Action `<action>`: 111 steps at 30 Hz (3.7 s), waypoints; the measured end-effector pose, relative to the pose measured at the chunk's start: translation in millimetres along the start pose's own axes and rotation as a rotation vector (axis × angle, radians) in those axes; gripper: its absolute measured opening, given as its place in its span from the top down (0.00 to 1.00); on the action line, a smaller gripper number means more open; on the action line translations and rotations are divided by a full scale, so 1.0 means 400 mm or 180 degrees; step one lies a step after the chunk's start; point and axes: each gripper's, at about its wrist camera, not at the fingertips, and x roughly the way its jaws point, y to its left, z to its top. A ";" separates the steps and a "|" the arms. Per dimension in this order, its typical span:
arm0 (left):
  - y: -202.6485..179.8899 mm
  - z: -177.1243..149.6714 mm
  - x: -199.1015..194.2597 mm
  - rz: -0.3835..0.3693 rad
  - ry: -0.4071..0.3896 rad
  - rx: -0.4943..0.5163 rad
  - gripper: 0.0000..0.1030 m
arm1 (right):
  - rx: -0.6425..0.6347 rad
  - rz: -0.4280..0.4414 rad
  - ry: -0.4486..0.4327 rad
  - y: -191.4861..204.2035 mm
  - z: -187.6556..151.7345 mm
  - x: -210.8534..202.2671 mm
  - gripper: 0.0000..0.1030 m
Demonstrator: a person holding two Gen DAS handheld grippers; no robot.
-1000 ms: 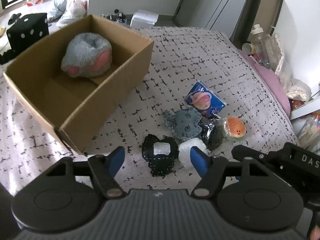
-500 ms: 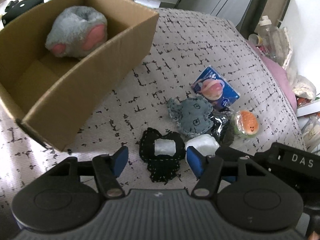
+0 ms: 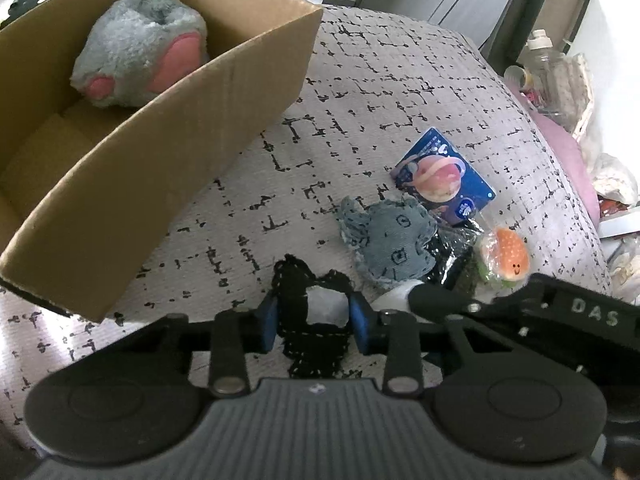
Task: Organize soft objects
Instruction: 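Carry both held items over the box with both grippers, then open the right gripper over the box while the left releases its item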
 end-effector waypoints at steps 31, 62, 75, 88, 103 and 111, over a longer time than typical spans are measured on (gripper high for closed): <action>-0.004 0.038 -0.261 0.0074 -0.0550 0.0148 0.68 | -0.0450 0.0038 -0.0652 0.100 -0.062 -0.181 0.68; 0.081 0.114 -0.470 -0.0020 -0.0798 0.0490 0.68 | -0.1319 -0.0037 -0.1472 0.302 -0.150 -0.332 0.68; 0.154 0.172 -0.478 0.0011 -0.0867 0.0513 0.68 | -0.1559 0.0086 -0.1544 0.372 -0.170 -0.286 0.68; 0.223 0.238 -0.411 0.0057 -0.0803 0.0452 0.68 | -0.1878 0.0100 -0.1309 0.443 -0.177 -0.194 0.68; 0.307 0.292 -0.273 0.0070 -0.0571 0.0347 0.67 | -0.1872 -0.0001 -0.1159 0.465 -0.174 -0.073 0.68; 0.322 0.300 -0.246 0.0079 -0.0598 0.0447 0.67 | -0.1921 -0.0031 -0.1182 0.503 -0.182 -0.045 0.68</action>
